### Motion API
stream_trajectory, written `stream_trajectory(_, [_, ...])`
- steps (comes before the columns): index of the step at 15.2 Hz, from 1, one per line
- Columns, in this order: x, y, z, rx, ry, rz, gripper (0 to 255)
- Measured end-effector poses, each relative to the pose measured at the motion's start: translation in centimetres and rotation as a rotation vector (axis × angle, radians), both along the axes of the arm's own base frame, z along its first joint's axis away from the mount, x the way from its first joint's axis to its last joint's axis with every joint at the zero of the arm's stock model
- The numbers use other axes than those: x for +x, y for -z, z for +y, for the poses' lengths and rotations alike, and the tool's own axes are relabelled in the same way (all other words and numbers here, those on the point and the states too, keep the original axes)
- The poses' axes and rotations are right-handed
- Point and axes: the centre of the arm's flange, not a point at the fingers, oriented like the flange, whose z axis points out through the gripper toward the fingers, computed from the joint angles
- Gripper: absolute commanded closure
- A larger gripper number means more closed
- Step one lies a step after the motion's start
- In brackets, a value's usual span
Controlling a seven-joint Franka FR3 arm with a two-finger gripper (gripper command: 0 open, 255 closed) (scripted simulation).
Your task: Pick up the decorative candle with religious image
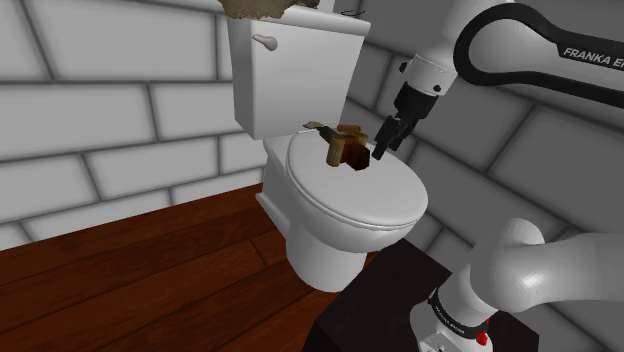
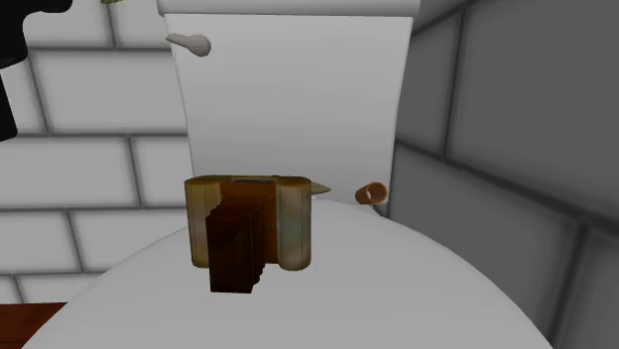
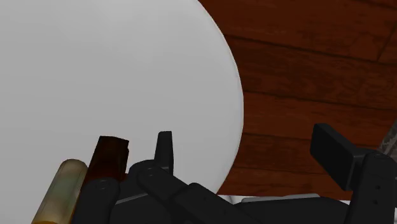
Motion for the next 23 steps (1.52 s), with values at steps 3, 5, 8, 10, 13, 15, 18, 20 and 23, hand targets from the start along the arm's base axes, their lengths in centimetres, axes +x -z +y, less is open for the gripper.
stream_trajectory(3, [1.5, 0.3, -0.8, -0.002, 0.013, 0.012, 0])
stream_trajectory(5, [4.0, 0.8, -1.6, -0.005, 0.032, 0.03, 0])
stream_trajectory(8, [7.8, 1.8, -3.6, -0.009, 0.063, 0.061, 0])
stream_trajectory(10, [10.3, 2.3, -4.6, -0.012, 0.084, 0.082, 0])
stream_trajectory(13, [13.7, 3.0, -6.6, -0.016, 0.116, 0.113, 0])
stream_trajectory(15, [16.2, 3.7, -7.9, -0.02, 0.137, 0.133, 0])
stream_trajectory(18, [19.8, 5.3, -10.0, -0.024, 0.169, 0.164, 0])
stream_trajectory(20, [22.1, 6.2, -11.2, -0.027, 0.191, 0.185, 0])
stream_trajectory(23, [25.2, 7.4, -13.8, -0.031, 0.22, 0.213, 0])
